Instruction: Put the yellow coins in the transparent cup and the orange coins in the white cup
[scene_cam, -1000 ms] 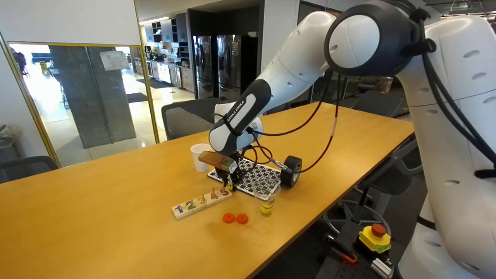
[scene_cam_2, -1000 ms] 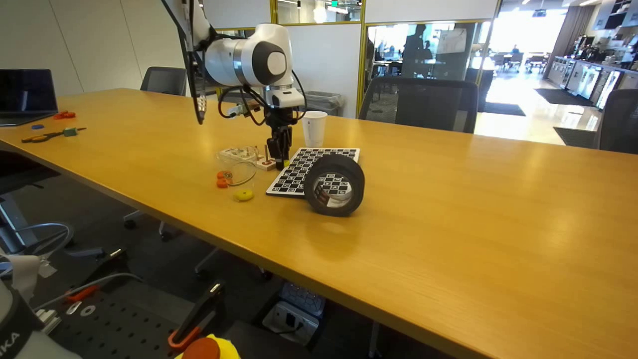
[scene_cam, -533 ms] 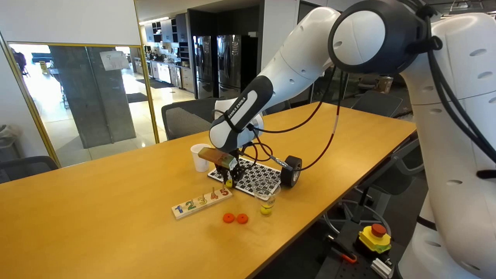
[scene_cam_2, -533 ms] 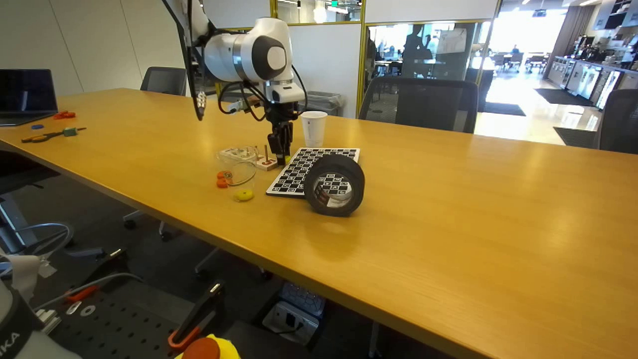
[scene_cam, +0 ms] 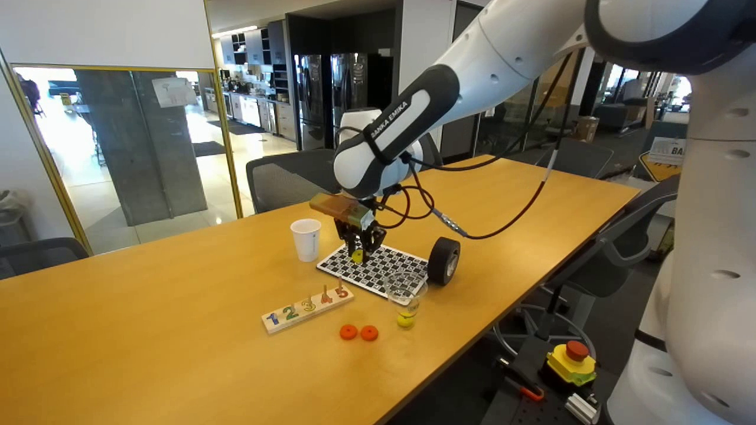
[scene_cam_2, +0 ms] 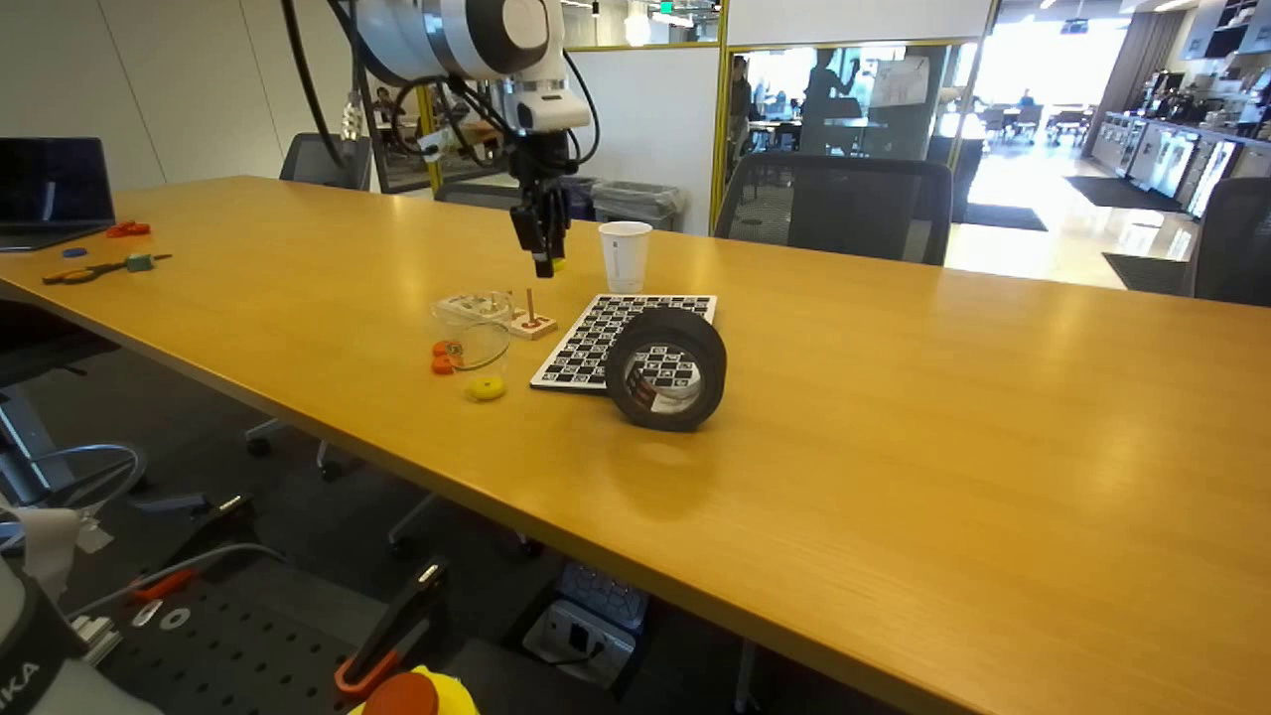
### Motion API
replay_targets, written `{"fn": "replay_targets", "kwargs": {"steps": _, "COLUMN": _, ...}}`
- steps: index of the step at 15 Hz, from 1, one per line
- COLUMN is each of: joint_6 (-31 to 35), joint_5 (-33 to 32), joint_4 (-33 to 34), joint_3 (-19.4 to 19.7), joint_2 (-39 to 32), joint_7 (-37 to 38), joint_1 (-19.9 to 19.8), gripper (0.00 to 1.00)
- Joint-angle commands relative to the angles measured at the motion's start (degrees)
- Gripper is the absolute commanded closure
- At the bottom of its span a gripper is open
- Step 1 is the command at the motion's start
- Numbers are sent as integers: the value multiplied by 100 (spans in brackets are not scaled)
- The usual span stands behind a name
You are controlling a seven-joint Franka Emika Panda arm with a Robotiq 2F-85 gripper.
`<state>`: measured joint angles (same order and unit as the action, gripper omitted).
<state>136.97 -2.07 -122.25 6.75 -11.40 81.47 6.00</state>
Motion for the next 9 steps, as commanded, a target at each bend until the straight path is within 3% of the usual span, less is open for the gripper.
{"fn": "replay_targets", "kwargs": {"steps": 1, "joint_6": -452, "joint_5": 13, "joint_4": -683, "joint_3": -222, "joint_2": 1054, "joint_7": -66, "joint_1": -89, "gripper": 83}}
{"fn": "replay_targets", "kwargs": {"steps": 9, "joint_6": -1103, "joint_5": 521, "joint_4": -1557, "joint_3": -552, "joint_2": 2015, "joint_7": -202, "joint_1": -292, "gripper": 83}}
